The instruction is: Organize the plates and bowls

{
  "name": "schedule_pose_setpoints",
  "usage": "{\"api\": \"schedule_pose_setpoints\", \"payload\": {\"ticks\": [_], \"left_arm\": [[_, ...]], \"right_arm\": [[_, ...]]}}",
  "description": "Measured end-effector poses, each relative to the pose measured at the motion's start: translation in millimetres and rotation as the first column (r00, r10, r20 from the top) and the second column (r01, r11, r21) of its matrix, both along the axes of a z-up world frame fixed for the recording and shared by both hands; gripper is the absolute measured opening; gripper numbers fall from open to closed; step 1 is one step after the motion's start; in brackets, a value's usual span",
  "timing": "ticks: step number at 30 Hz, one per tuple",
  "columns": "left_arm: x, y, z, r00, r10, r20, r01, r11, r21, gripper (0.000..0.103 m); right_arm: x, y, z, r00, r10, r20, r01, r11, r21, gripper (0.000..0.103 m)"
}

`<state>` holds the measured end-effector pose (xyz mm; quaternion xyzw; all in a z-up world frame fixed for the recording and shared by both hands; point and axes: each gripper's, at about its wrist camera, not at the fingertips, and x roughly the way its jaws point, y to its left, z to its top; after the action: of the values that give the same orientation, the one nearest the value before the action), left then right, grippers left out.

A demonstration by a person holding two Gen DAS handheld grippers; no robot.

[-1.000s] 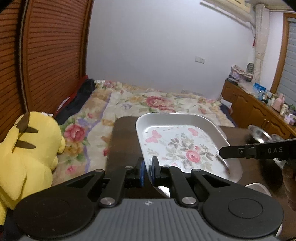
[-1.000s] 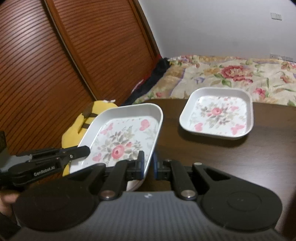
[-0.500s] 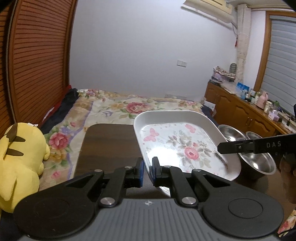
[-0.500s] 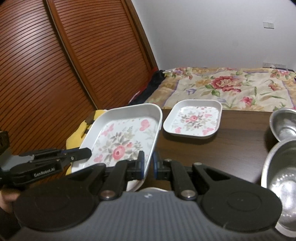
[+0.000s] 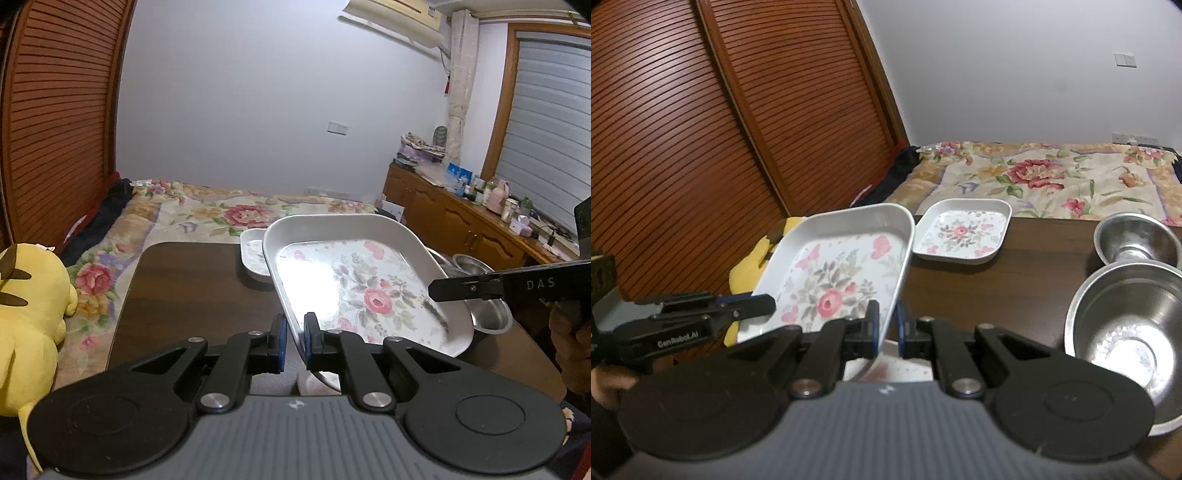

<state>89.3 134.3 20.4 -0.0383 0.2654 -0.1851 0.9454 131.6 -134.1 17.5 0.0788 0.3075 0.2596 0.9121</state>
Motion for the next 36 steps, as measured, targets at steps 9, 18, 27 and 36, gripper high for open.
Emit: {"api": "schedule_pose_setpoints", "payload": {"ticks": [9,18,27,36], "left_arm": [[-13.4,-5.7,-5.6,1.000,-0.011,-0.008,0.011,1.000,0.001,0.010],[-18.5,-17.4,-27.2,0.999,-0.028,-0.045,0.029,1.000,0.008,0.010],[-18.2,-27.0,-45.9,0.996,-0.035,-0.079,0.038,0.999,0.034,0.010],[-15.9,-33.2,-62.3,0.993,-0.025,-0.113,0.033,0.997,0.073,0.010]], "right_arm": [[-16.1,-5.9,-2.2,1.000,0.018,0.010,-0.018,1.000,-0.019,0.011],[-29.9,-17.0,-23.8,1.000,-0.006,-0.013,0.005,1.000,-0.030,0.011],[-36.8,-22.8,-55.1,0.997,-0.042,-0.068,0.040,0.999,-0.032,0.011],[-43.0,-20.7,-67.3,0.996,-0.062,-0.060,0.058,0.996,-0.071,0.011]]}}
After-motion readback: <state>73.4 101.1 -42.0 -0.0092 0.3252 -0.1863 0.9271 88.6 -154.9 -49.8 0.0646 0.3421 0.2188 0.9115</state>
